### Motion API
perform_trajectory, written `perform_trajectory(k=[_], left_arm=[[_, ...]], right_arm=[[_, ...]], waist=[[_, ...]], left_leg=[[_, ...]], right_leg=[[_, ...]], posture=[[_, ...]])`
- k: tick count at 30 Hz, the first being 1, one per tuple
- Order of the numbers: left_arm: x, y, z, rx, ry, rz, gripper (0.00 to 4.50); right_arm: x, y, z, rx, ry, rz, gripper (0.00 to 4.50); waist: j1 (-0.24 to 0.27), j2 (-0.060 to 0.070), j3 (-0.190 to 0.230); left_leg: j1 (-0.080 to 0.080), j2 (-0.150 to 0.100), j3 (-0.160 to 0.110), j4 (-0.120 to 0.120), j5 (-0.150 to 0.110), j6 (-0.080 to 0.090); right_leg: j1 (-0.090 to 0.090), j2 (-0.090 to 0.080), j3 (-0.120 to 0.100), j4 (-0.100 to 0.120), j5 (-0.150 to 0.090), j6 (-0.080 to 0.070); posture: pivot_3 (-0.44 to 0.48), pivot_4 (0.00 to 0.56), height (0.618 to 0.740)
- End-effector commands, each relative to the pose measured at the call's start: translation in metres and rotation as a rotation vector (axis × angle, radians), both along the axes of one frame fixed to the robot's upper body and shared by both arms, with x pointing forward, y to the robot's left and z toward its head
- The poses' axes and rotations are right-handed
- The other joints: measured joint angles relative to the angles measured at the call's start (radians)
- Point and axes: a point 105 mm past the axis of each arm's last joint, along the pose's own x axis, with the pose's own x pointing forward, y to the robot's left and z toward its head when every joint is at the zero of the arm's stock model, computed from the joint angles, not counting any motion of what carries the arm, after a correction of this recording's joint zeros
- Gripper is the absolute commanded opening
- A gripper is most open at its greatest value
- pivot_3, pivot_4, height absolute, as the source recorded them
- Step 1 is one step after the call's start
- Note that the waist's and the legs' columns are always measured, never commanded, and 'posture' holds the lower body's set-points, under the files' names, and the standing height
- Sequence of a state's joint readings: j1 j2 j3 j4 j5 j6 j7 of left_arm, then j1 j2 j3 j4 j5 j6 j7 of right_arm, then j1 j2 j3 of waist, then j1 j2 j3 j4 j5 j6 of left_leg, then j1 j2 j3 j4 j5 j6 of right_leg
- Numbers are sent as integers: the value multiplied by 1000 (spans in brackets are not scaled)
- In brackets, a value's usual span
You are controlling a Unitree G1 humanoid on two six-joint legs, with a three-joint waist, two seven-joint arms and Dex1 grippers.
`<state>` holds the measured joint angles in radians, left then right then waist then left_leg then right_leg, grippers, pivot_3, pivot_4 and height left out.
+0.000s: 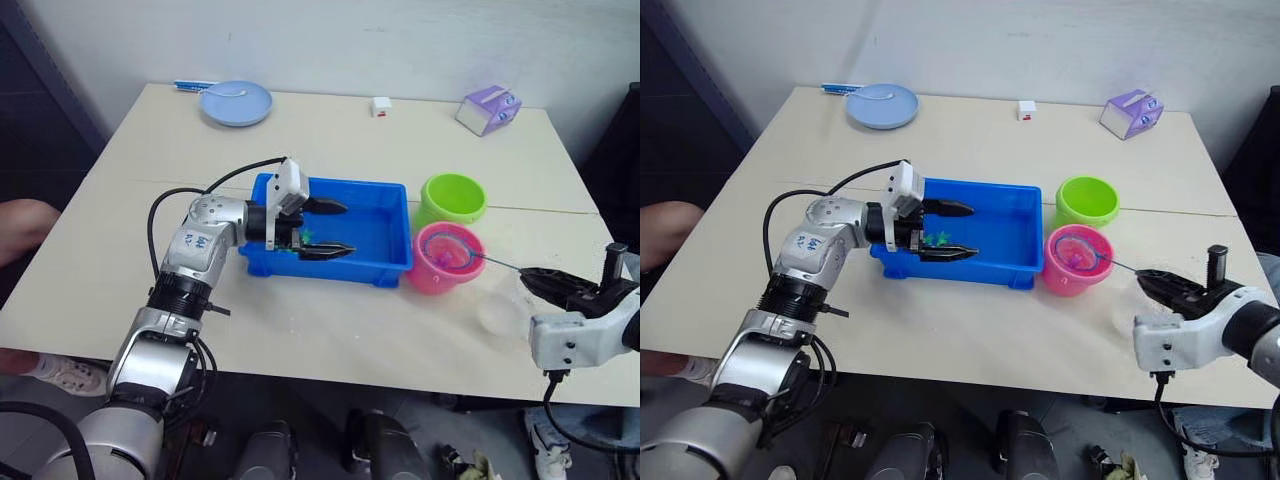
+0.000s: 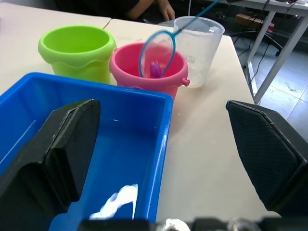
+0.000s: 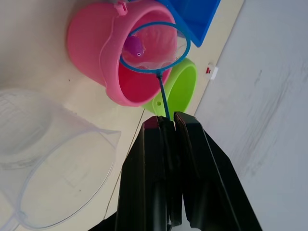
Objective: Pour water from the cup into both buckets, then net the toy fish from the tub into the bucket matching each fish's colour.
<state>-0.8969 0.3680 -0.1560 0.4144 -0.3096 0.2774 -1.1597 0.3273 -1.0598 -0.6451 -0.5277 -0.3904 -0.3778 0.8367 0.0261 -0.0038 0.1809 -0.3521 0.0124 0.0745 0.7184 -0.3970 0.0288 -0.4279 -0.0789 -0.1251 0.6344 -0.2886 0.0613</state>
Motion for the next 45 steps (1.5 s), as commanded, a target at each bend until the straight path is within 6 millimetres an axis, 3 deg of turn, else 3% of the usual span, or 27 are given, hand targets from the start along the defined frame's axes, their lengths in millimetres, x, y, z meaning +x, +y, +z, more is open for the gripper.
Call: perform_trajectory(k=[1,3,5,13,16,21,25,31,34,37,41,45], left_arm=[[1,-1,13,-25,-45,-5,4500],[1,-1,13,-25,-44,-5,4500],[1,-1,13,-27,-44,-4,4500],[5,1,13,-31,-46,8,4500],[5,1,13,-33,-48,10,4500],[5,0,13,-36,-47,7,4500],[5,0,13,-38,-47,9,4500],[6,-1,14,-38,-45,6,4500],[7,-2,15,-38,-46,6,4500],[8,-2,16,-40,-47,5,4500],[9,-3,17,-42,-50,6,4500],[9,-3,17,-44,-51,6,4500]], right_arm=[[4,-12,24,-74,-110,-15,756],[-4,-2,-4,-59,23,30,756],[-8,2,-15,-33,69,47,756],[7,-12,26,-33,-142,-13,756],[6,-10,25,-29,-124,6,756],[-2,1,5,-33,-43,61,756],[8,-8,42,-67,-236,8,756],[-5,8,0,-91,-27,120,756],[6,-12,27,-135,-177,32,756],[11,-13,50,-154,-283,19,756],[3,-7,18,-160,-121,76,756],[6,-10,32,-56,-185,21,756]], waist=[[0,0,0],[0,0,0],[2,0,0],[-3,0,0],[-2,0,0],[-2,0,0],[-5,0,0],[0,0,0],[-1,0,0],[-5,0,0],[-1,0,0],[-1,0,0]], left_leg=[[0,0,0,0,0,0],[0,1,0,0,0,0],[0,2,-1,-1,0,0],[2,0,3,1,0,1],[1,1,3,0,0,1],[1,1,3,0,0,1],[1,0,4,1,0,1],[2,2,4,-1,0,1],[1,0,4,0,0,1],[1,-1,6,1,0,1],[2,3,5,0,0,1],[1,0,6,-1,0,1]], right_leg=[[0,0,0,0,0,0],[0,0,0,0,0,0],[0,0,-1,0,0,0],[0,-1,4,2,1,1],[-1,0,4,2,1,1],[-1,0,4,1,1,1],[-1,0,5,2,1,1],[-1,0,5,1,1,1],[-1,0,5,1,1,1],[-1,0,7,1,1,2],[-1,0,6,1,1,1],[-2,1,6,2,1,1]], posture=[[0,150,739],[0,150,739],[0,150,739],[0,150,739],[0,150,739],[0,150,739],[0,150,739],[0,150,739],[0,150,739],[0,150,739],[0,150,739],[0,150,739]])
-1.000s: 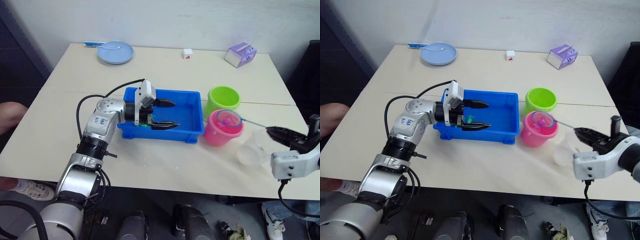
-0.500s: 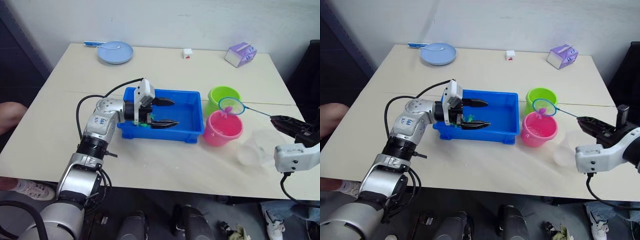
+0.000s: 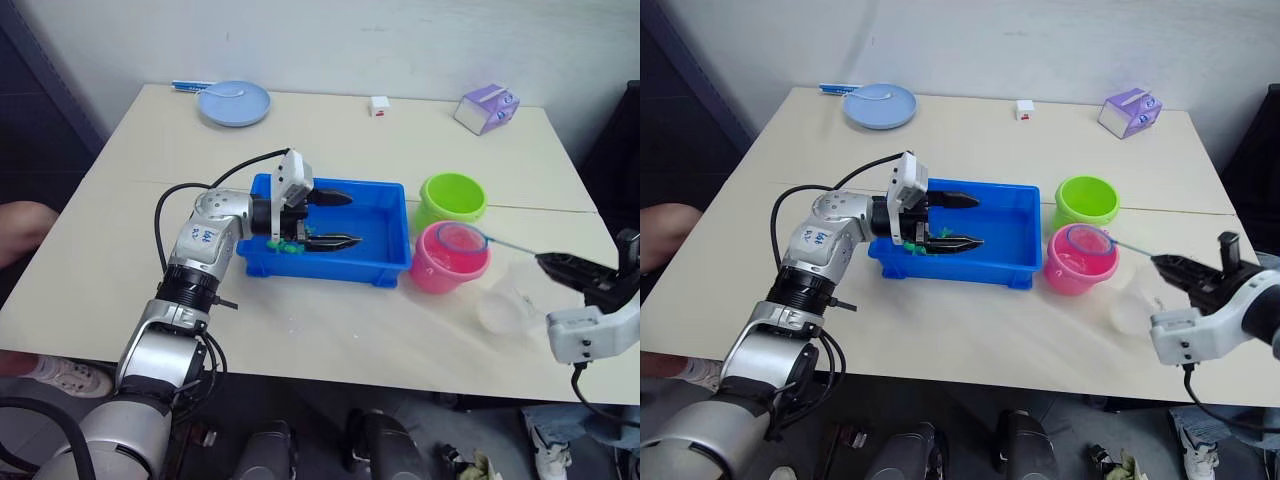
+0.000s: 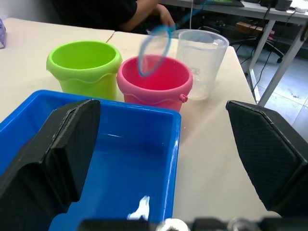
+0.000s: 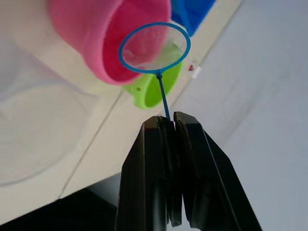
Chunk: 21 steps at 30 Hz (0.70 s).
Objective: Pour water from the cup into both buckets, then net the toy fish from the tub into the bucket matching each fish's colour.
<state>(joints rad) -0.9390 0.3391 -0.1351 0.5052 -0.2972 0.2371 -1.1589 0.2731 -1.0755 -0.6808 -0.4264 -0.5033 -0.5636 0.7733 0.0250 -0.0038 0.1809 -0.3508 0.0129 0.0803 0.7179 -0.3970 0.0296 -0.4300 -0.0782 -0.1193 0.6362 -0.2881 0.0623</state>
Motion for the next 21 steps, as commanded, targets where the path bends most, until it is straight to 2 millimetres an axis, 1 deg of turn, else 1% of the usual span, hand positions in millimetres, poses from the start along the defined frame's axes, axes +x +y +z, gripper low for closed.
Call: perform_trajectory(k=[1,4,7,10,12,16,21], left_arm=[[0,-1,14,-16,-51,-9,4500],[0,4,9,-9,-42,3,4500],[0,13,3,5,-23,31,4500],[-1,35,-4,38,3,81,4500],[-2,53,-7,49,23,138,4500],[-6,84,-9,69,45,240,4500],[-17,129,-13,112,55,415,4500]], right_arm=[[2,1,29,156,-118,-32,756],[3,10,37,327,-117,-28,756],[7,26,41,592,-57,-15,756],[18,52,39,879,63,25,756],[29,72,32,999,170,46,756],[52,103,18,1139,329,46,756],[81,145,1,1229,486,70,756]], waist=[[-2,0,0],[-3,0,0],[-6,0,0],[-14,0,0],[-23,0,0],[-24,0,0],[-24,0,0]], left_leg=[[0,0,0,1,0,0],[0,0,0,2,0,0],[1,2,0,1,0,0],[2,2,0,1,0,0],[2,2,0,1,0,0],[1,2,-1,2,0,0],[-1,1,-3,2,0,0]], right_leg=[[0,0,0,0,0,0],[1,0,1,0,1,1],[1,0,1,1,0,1],[1,-1,1,1,0,0],[1,-2,2,2,0,0],[0,-3,2,2,0,0],[-1,-5,1,1,0,0]], posture=[[0,150,739],[0,150,739],[0,150,739],[0,150,739],[0,150,739],[0,150,739],[0,150,739]])
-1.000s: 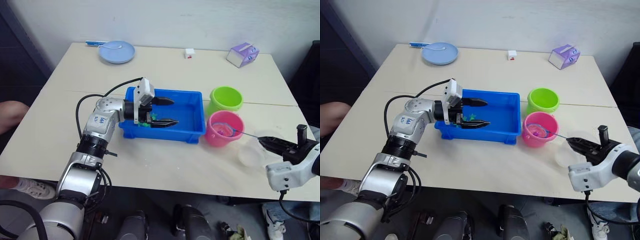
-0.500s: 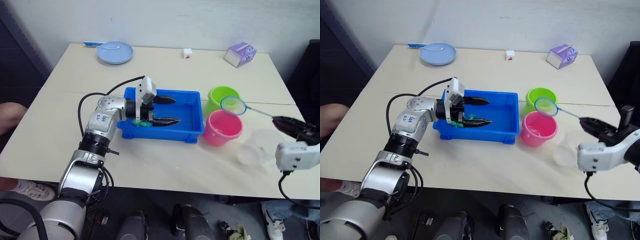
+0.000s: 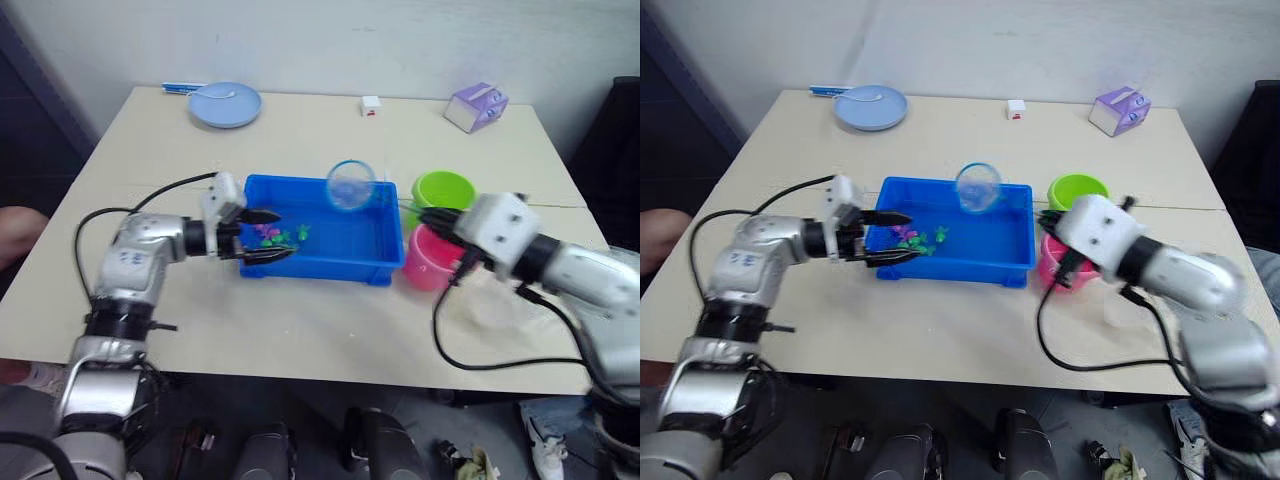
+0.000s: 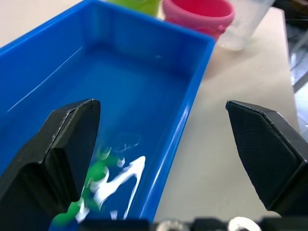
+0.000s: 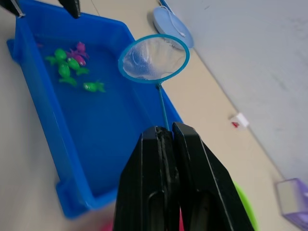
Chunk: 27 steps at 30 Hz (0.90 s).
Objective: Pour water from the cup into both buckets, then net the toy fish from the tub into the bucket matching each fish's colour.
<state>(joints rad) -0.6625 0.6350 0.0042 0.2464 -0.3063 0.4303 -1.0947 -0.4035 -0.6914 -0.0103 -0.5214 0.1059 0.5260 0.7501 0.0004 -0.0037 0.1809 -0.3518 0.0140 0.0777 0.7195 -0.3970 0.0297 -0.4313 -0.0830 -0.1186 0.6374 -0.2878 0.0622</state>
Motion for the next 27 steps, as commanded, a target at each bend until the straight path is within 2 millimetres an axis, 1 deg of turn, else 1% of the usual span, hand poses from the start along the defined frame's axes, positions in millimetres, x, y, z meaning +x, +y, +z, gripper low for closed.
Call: perform_trajectory(k=[1,2,5,8,11,15,19,23,25,27], left_arm=[[-8,24,13,8,-49,97,4500],[-11,31,13,13,-47,130,4500],[-17,44,14,27,-46,189,4500],[-22,53,16,43,-46,230,4500],[-26,58,19,56,-49,257,4500],[-30,59,21,60,-50,269,4500],[-31,59,24,60,-52,277,4500],[-31,61,24,61,-51,286,4500],[-30,61,24,63,-49,286,4500],[-29,60,23,63,-47,285,4500]], right_arm=[[14,24,-5,42,36,41,756],[18,33,-11,42,58,62,756],[25,49,-26,34,103,102,756],[30,63,-37,23,125,137,756],[32,74,-46,16,146,172,756],[36,82,-52,16,158,187,756],[42,81,-57,7,164,167,756],[50,68,-58,-27,146,117,756],[53,62,-56,-32,138,100,756],[57,52,-52,-52,115,62,756]], waist=[[-3,0,0],[-2,0,0],[1,0,0],[-2,0,0],[-4,0,0],[-5,0,0],[-5,0,0],[-6,0,0],[-6,0,0],[-6,0,0]], left_leg=[[0,0,0,0,0,0],[0,0,0,0,0,0],[-1,0,-2,0,0,0],[-2,-1,-2,0,0,0],[-1,-1,-2,0,0,0],[-1,0,-2,0,0,0],[-1,0,-2,0,0,0],[-1,0,-2,0,0,0],[-1,0,-2,-1,0,0],[-1,0,-2,-1,0,0]], right_leg=[[0,0,0,0,0,0],[0,0,0,0,0,0],[0,-1,-1,0,0,0],[0,-1,-1,-1,0,0],[0,-1,-1,-1,0,0],[0,-1,-1,-1,0,0],[0,-1,-1,-1,0,0],[0,-1,-1,-1,0,0],[0,-1,-1,-1,0,0],[0,-1,-1,-1,0,0]], posture=[[0,150,739],[0,150,739],[0,150,739],[0,150,739],[0,150,739],[0,150,739],[0,150,739],[0,150,739],[0,150,739],[0,150,739]])
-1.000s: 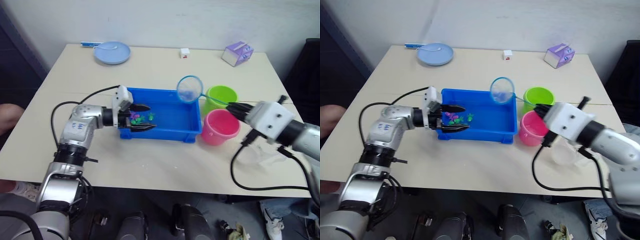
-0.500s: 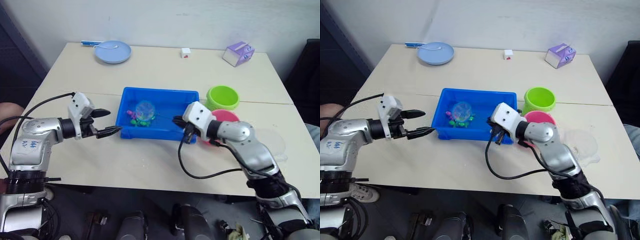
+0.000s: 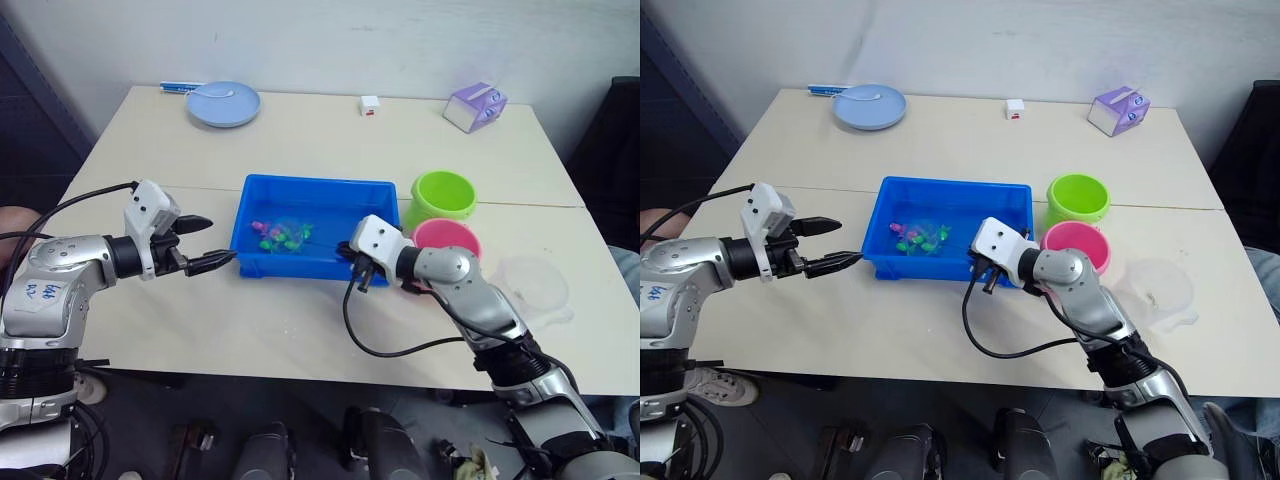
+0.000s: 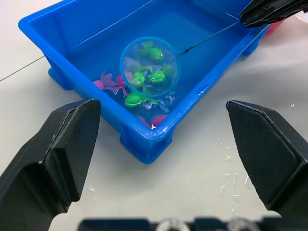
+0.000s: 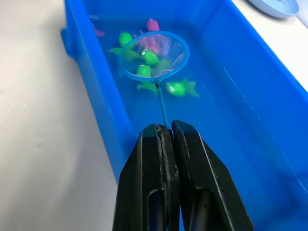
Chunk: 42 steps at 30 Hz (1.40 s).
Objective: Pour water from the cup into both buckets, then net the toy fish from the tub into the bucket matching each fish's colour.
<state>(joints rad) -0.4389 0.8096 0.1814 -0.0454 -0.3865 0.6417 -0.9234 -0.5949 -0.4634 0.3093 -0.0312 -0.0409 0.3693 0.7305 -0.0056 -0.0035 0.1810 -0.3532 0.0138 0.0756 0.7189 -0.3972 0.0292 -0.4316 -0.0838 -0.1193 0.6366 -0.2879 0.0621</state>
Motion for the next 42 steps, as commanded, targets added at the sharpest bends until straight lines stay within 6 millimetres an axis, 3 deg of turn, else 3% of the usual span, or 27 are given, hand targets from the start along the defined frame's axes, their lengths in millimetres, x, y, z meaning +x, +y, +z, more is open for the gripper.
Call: perform_trajectory(k=[1,7,13,16,24,30,39,42], left_arm=[[-2,1,12,11,-46,-2,4500],[-1,-1,10,11,-42,-9,4500],[-2,0,11,13,-41,-11,4500],[-3,1,11,18,-37,-12,4500],[-2,2,13,22,-38,-9,4500],[-3,2,11,17,-39,-3,4500],[-1,1,11,10,-44,-1,4500],[0,1,11,8,-48,-2,4500]], right_arm=[[8,-15,25,-18,-108,-45,756],[12,-30,45,8,-152,-104,756],[1,-10,65,117,-156,-49,756],[-10,10,58,152,-92,19,756],[-14,24,29,118,-12,45,756],[-10,12,16,43,-12,10,756],[3,-15,17,-32,-54,-75,756],[8,-24,27,-35,-81,-107,756]], waist=[[0,0,0],[1,0,0],[0,0,0],[0,0,0],[1,0,0],[0,0,0],[0,0,0],[1,0,0]], left_leg=[[0,0,0,0,0,0],[0,0,0,0,0,0],[0,0,0,0,0,0],[0,1,0,-1,0,0],[0,0,0,-1,0,0],[0,0,0,-1,0,0],[0,0,0,-1,0,0],[0,0,0,-1,0,0]], right_leg=[[0,0,0,0,0,0],[0,0,0,0,0,0],[0,0,0,0,0,0],[-1,0,0,0,0,0],[-1,-1,0,0,0,0],[-1,0,0,0,0,0],[-1,0,0,-1,0,0],[-1,0,0,-1,0,0]], posture=[[0,150,739],[0,150,739],[0,150,739],[0,150,739],[0,150,739],[0,150,739],[0,150,739],[0,150,739]])
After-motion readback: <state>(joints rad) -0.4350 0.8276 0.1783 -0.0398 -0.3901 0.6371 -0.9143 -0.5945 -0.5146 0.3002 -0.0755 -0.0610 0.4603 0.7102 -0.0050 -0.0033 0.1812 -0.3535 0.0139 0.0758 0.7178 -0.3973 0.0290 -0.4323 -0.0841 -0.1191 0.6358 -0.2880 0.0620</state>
